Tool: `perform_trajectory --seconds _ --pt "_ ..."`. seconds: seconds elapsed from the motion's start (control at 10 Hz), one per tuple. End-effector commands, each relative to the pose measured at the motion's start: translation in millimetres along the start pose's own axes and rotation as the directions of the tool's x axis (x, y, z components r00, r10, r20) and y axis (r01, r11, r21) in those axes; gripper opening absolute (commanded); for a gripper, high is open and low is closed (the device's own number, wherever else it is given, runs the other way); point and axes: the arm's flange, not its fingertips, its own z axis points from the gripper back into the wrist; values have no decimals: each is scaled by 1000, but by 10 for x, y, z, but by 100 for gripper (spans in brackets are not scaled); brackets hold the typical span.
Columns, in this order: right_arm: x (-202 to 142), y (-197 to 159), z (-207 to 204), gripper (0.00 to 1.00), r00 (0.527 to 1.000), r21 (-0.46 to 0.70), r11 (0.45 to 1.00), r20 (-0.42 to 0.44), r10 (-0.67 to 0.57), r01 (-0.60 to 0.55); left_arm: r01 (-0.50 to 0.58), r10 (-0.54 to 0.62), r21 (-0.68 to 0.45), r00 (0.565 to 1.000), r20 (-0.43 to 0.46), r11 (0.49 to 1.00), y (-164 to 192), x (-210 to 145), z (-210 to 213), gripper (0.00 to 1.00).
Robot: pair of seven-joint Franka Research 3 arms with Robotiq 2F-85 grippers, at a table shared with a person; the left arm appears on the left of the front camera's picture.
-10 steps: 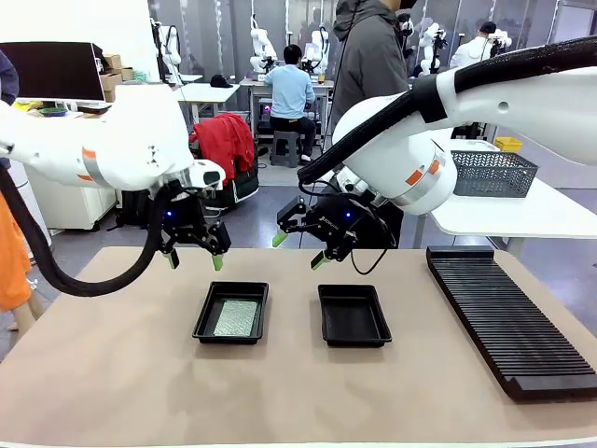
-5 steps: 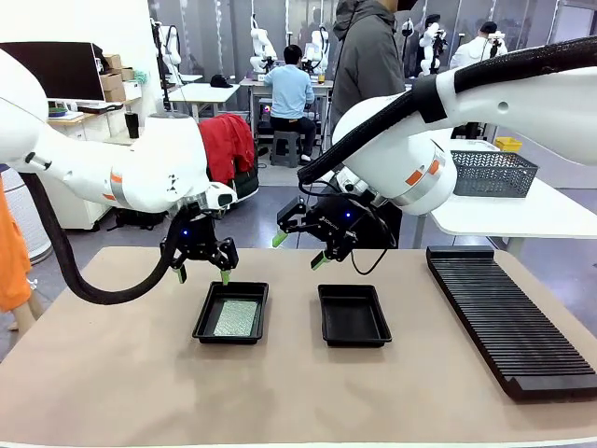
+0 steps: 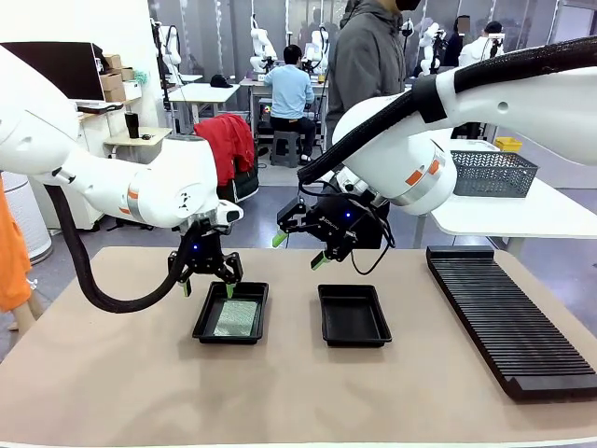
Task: Inspect and transfer BCBs to ESD trays.
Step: Pick up the ESD tray and place it on the left side of the table.
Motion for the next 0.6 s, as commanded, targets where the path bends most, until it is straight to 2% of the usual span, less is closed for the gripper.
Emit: perform_trajectory --seconds 0.0,0.5 --pt "23 23 -2 100 1000 -19 1000 2 -13 13 -38 38 24 999 9 999 -12 33 -120 100" --pt "23 23 -2 100 1000 -19 1000 2 -13 13 -66 66 23 998 -6 998 85 104 -285 100"
